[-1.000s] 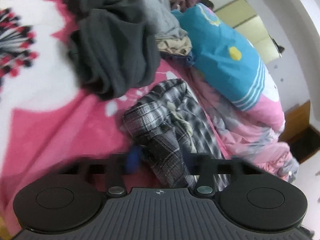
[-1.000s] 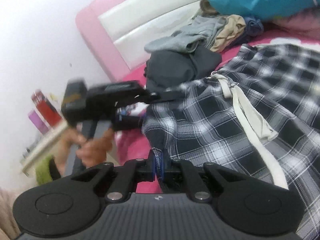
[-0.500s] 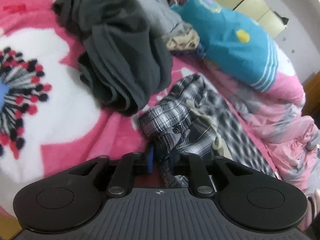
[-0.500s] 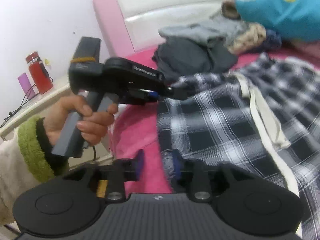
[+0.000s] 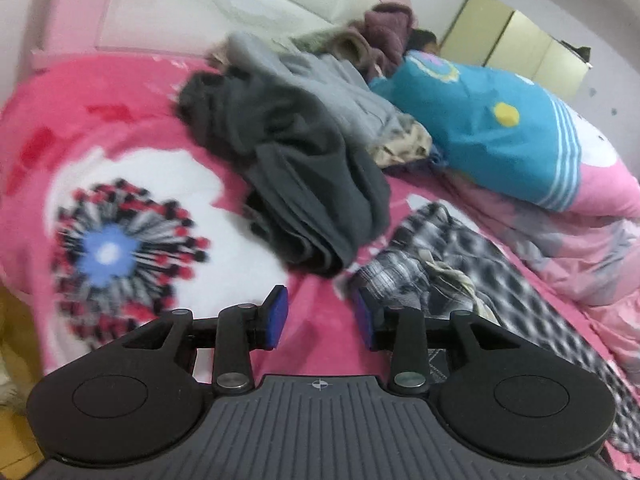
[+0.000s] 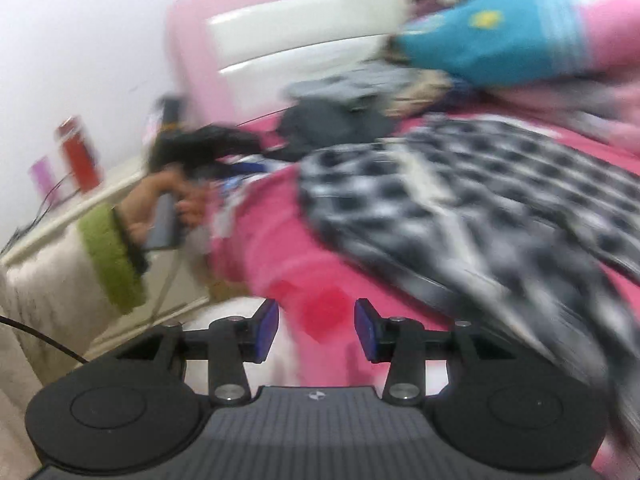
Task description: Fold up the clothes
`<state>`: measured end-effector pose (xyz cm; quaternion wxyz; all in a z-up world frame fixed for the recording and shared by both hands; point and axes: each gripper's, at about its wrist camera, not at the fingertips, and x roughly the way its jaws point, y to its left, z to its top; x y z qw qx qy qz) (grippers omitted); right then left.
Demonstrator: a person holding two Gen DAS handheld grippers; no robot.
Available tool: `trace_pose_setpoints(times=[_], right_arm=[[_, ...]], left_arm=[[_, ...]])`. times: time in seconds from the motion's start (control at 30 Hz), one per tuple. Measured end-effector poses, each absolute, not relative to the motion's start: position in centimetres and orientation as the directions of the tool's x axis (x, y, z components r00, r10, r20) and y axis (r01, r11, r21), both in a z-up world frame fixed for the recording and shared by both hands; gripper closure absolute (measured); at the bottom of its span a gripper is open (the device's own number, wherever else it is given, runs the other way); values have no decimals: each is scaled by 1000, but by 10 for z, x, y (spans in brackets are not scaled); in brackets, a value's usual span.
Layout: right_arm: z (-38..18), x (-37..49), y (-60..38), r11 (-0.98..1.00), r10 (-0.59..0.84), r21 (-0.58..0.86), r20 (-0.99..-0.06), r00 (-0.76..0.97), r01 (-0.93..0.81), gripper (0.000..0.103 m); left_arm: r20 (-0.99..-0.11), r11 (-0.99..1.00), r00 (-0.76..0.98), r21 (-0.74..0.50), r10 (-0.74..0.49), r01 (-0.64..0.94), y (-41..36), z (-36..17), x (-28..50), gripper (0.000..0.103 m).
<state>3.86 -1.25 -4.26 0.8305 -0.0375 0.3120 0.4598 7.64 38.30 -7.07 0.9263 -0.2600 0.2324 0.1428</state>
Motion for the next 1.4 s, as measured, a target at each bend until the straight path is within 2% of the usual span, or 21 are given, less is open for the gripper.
trace_pose_setpoints(times=[0.1,0.17,0.27,0.37,0.43,0.57,0.63,0.67,0.7,0.8,0.9,1.0,1.07,1.27,1.4], right_arm=[[-38,23,-51,698,646,158,-560,519,-699,59],[-34,13,-77,770,572,113,-558,601,-628,59],[-30,-2,-116,862,446,48,-546,709,-505,59],[-25,-17,-154,930,307,-15,-524,795,-368,58],[-31,-23,-156,931,269,-75,-520,811,-357,58],[-49,-24,-148,901,294,-139,-503,813,-411,56],[-59,-19,-139,888,289,-175,-506,813,-424,59],[-64,-17,-134,882,286,-192,-507,813,-430,71],[-60,-15,-142,897,298,-145,-498,814,-417,101],[-48,-9,-166,927,331,-1,-466,820,-375,100],[-24,-5,-231,930,351,243,-367,861,-275,101],[-7,2,-300,854,340,490,-275,899,-173,100],[-9,14,-337,801,330,585,-254,909,-127,100],[-42,55,-411,613,282,789,-266,922,41,100],[-71,64,-436,559,170,811,-315,934,171,100]], left_arm=[[-473,861,873,-388,121,-329,360,-57,62,67],[-461,893,885,-366,68,-260,335,-50,54,62],[-459,927,887,-352,-50,-130,289,-46,48,55],[-472,940,860,-341,-193,23,234,-48,49,53],[-482,939,839,-332,-252,91,201,-51,53,53],[-510,945,809,-287,-292,160,150,-57,65,53],[-530,960,805,-224,-265,169,128,-61,70,54],[-540,966,803,-193,-252,173,118,-63,73,54],[-549,971,801,-165,-237,175,110,-65,74,54],[-583,984,792,-97,-178,149,99,-70,78,54],[-593,990,793,-69,-141,125,101,-72,77,54],[-607,992,785,-66,-124,106,103,-74,80,54],[-619,993,777,-64,-118,99,103,-76,81,54],[-633,995,769,-32,-92,93,96,-78,84,54],[-638,996,765,-23,-82,88,95,-78,85,54]])
